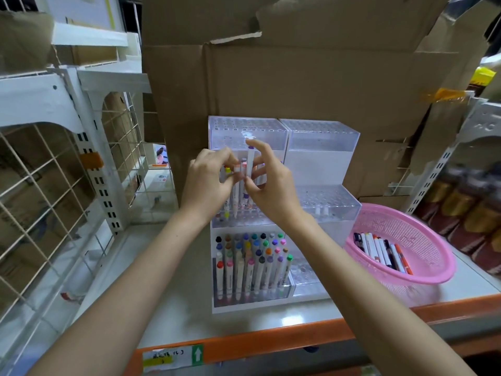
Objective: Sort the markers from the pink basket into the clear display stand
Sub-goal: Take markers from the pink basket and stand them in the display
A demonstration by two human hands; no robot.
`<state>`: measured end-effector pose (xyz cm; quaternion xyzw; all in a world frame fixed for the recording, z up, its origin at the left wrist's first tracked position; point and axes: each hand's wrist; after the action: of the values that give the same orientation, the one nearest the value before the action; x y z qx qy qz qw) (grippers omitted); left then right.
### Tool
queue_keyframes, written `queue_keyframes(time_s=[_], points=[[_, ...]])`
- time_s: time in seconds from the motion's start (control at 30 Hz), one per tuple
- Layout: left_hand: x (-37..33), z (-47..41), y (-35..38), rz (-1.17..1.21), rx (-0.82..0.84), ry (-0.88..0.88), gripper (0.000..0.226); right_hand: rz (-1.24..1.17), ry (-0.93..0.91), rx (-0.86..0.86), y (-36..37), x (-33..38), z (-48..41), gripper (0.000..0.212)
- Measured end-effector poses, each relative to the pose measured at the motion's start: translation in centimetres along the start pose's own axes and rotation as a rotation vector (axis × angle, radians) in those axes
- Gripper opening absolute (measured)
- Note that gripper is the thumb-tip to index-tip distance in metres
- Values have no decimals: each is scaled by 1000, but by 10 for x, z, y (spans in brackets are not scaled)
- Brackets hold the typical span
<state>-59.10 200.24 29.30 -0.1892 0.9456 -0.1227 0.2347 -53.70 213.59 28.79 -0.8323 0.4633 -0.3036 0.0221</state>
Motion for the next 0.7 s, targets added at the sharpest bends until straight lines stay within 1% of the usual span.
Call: queue_keyframes(time_s=[0.3,0.43,0.53,0.63,0.7], points=[[4,9,3,-104,-22,85,22,-17,34,3,0,1,5,61],[5,9,2,-161,-31,167,24,-9,38,-2,1,1,5,61],[7,10,0,-186,-11,216,27,-7,39,1,1,1,4,61],[9,11,-6,-230,9,305,28,5,41,9,2,1,7,62],[10,13,-11,-262,16,352,30,21,46,28,4,-1,10,57]])
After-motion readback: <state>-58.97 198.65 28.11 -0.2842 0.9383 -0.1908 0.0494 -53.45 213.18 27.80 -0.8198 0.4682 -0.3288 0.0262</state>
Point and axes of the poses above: each hand's wrist, its own z-axis away from the middle knuckle, its own y-axis out of the palm, x = y × z, and after that the axes turned 12 degrees about -x, right-handed
